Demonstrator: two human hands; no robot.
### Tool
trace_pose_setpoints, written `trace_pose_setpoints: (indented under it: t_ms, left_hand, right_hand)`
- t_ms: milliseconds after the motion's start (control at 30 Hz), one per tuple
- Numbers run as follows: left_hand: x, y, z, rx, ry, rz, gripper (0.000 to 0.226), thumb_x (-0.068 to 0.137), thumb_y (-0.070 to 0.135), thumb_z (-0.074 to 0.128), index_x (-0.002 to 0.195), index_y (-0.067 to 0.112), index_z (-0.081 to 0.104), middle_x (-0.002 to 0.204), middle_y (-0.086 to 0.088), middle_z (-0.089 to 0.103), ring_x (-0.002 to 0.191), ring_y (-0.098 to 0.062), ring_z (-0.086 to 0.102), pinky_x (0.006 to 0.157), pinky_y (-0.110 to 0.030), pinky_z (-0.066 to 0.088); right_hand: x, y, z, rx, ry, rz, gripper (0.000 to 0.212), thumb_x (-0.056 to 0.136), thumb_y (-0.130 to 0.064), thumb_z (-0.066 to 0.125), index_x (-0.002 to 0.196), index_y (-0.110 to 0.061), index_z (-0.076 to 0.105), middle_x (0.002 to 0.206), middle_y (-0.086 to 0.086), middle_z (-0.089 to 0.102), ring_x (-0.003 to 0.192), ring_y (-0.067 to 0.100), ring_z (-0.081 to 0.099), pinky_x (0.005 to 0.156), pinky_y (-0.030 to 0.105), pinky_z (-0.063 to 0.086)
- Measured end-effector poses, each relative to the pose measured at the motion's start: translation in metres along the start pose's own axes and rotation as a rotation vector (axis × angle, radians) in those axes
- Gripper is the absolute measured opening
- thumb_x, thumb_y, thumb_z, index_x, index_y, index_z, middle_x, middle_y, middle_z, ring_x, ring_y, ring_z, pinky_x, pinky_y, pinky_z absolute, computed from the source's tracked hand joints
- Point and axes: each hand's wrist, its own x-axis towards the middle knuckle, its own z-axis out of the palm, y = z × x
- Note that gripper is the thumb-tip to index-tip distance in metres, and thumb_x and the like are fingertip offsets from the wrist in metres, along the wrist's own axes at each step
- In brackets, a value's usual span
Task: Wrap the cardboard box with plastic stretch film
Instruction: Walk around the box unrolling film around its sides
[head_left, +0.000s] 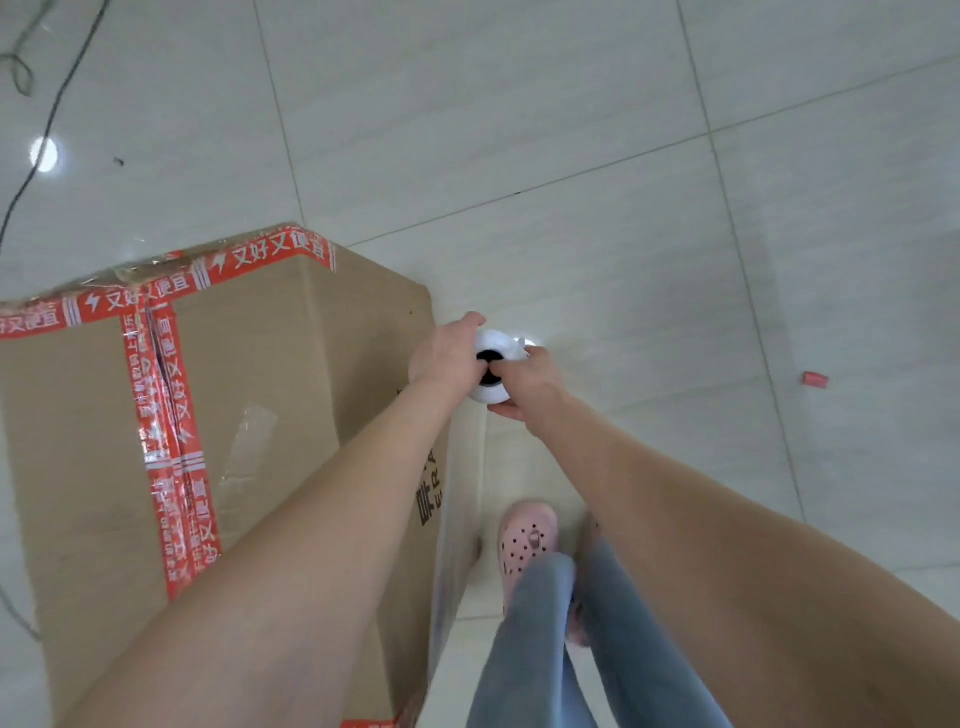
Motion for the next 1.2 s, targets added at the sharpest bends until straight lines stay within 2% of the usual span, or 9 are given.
trace_pose_setpoints:
  t_ms: [167,267,333,567,733,833,1000,1067,1200]
  left_hand:
    - [0.013,-0.002,-0.015,0.164,-0.037,0.256,0.059,0.086,0.007,0.048,0.139,0.031,0.040,0.129,-0.001,0.052,0.117,-0.025,0.051,0.079,-0.030,0.039]
    - [0.026,0.002,-0.028,0.265,-0.039,0.354,0.045,0.087,0.011,0.048,0.129,0.028,0.052,0.122,0.000,0.056,0.113,-0.024,0.054,0.078,-0.027,0.038]
    - [0.033,0.003,-0.036,0.306,-0.009,0.402,0.029,0.086,0.015,0.049,0.112,0.021,0.060,0.112,-0.002,0.058,0.105,-0.025,0.057,0.072,-0.028,0.039]
    - [0.050,0.002,-0.054,0.097,0.070,0.201,0.008,0.082,0.014,0.051,0.089,0.013,0.054,0.094,-0.008,0.056,0.086,-0.032,0.058,0.062,-0.032,0.036]
    - [0.059,-0.001,-0.063,-0.201,0.119,-0.142,0.021,0.080,0.029,0.060,0.087,0.013,0.048,0.094,-0.009,0.060,0.087,-0.031,0.058,0.060,-0.030,0.037]
    - [0.065,-0.009,-0.069,-0.300,0.103,-0.281,0.034,0.082,0.039,0.060,0.098,0.010,0.055,0.101,-0.010,0.062,0.095,-0.031,0.059,0.064,-0.029,0.039]
    - [0.073,-0.012,-0.083,-0.196,-0.021,-0.199,0.028,0.081,0.039,0.058,0.089,0.013,0.051,0.087,-0.004,0.055,0.080,-0.027,0.053,0.050,-0.026,0.031]
    - [0.080,-0.013,-0.089,-0.146,-0.011,-0.117,0.029,0.082,0.030,0.058,0.103,0.012,0.050,0.098,-0.005,0.057,0.089,-0.028,0.054,0.058,-0.029,0.036]
    - [0.095,-0.010,-0.096,0.028,-0.003,0.159,0.051,0.083,0.015,0.055,0.132,0.025,0.044,0.122,0.000,0.055,0.110,-0.022,0.054,0.074,-0.030,0.039]
  right_hand:
    - [0.005,-0.005,0.008,-0.177,0.113,-0.062,0.047,0.074,-0.016,0.065,0.118,-0.011,0.050,0.106,0.008,0.064,0.091,0.026,0.065,0.079,0.044,0.056]
    - [0.008,-0.018,0.010,-0.367,0.174,-0.102,0.034,0.071,-0.029,0.064,0.100,-0.023,0.046,0.080,-0.005,0.059,0.067,0.013,0.060,0.055,0.030,0.045]
    - [0.011,-0.030,0.012,-0.470,0.225,-0.147,0.029,0.073,-0.029,0.063,0.098,-0.019,0.052,0.074,-0.006,0.056,0.061,0.009,0.053,0.047,0.025,0.033]
    - [0.010,-0.078,0.013,-0.756,0.343,-0.264,0.028,0.079,-0.016,0.055,0.107,-0.021,0.056,0.092,0.002,0.063,0.077,0.023,0.054,0.061,0.028,0.037]
    - [0.017,-0.096,0.019,-0.651,0.365,-0.404,0.040,0.086,-0.020,0.056,0.125,-0.020,0.047,0.122,0.002,0.053,0.104,0.025,0.054,0.074,0.031,0.040]
    - [0.020,-0.103,0.026,-0.443,0.275,-0.178,0.058,0.085,-0.031,0.059,0.137,-0.018,0.036,0.124,0.007,0.051,0.092,0.025,0.058,0.073,0.033,0.045]
    - [0.027,-0.103,0.037,-0.089,0.176,-0.077,0.046,0.086,-0.014,0.056,0.130,-0.013,0.043,0.108,0.006,0.056,0.078,0.020,0.060,0.076,0.039,0.059]
    - [0.029,-0.104,0.041,-0.081,0.197,-0.099,0.042,0.085,-0.011,0.056,0.126,-0.012,0.047,0.107,0.006,0.057,0.082,0.022,0.062,0.073,0.037,0.059]
    - [0.033,-0.109,0.048,-0.128,0.218,-0.110,0.048,0.083,-0.014,0.060,0.129,-0.017,0.047,0.089,-0.002,0.054,0.066,0.016,0.061,0.077,0.042,0.058]
